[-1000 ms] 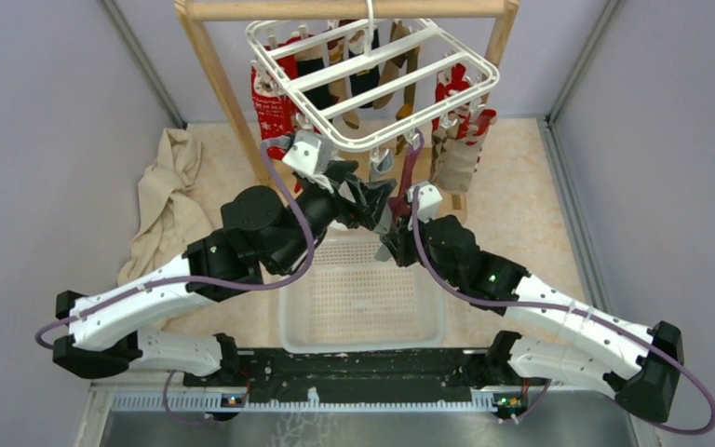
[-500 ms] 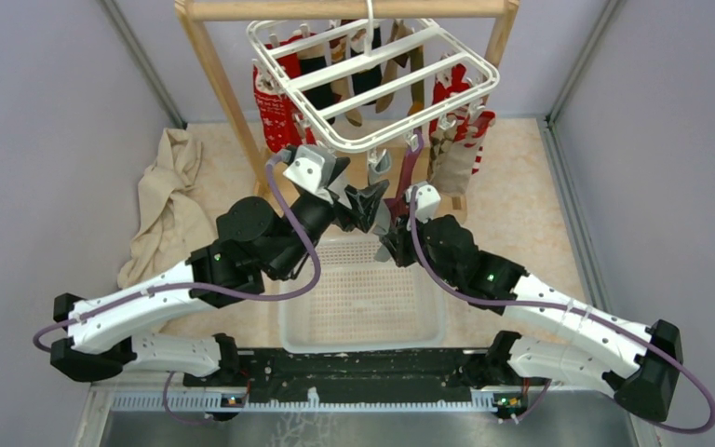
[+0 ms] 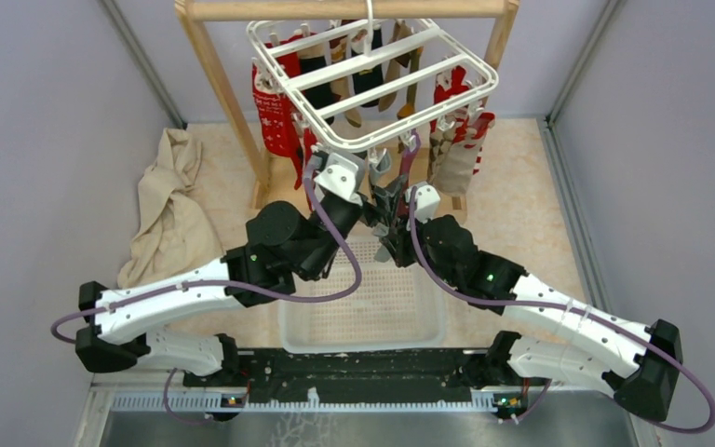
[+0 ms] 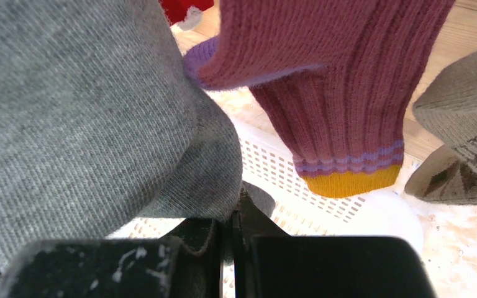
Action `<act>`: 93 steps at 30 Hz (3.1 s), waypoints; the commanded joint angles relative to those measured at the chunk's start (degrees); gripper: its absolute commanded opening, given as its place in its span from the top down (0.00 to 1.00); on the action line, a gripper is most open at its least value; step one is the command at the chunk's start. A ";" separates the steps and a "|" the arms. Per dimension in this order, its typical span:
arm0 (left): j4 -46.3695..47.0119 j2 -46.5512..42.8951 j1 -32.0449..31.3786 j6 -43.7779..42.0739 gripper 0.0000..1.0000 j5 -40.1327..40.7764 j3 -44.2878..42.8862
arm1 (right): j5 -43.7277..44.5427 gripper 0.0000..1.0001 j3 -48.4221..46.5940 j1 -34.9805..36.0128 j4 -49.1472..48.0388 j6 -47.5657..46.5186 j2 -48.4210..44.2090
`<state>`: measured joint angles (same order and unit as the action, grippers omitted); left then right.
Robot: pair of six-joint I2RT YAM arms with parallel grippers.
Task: Remove the socks clipped to the hanger
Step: Remove the sock from the hanger.
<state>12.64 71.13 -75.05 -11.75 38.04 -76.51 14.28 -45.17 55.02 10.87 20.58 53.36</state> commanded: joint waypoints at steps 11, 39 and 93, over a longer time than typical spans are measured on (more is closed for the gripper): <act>11.54 1.91 -1.77 -9.03 0.21 7.89 0.49 | -0.17 1.00 -2.56 0.78 -2.34 -0.55 -0.62; 14.07 -3.59 -1.73 -5.52 0.01 5.66 7.22 | -0.84 1.00 -0.71 0.77 -3.63 0.33 -0.56; 13.62 2.23 8.69 1.01 0.25 -1.25 1.56 | -1.49 1.00 1.79 0.79 -3.17 0.78 -1.84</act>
<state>25.45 75.48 -66.50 -11.97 37.76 -74.94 13.34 -43.62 55.05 9.87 21.02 52.14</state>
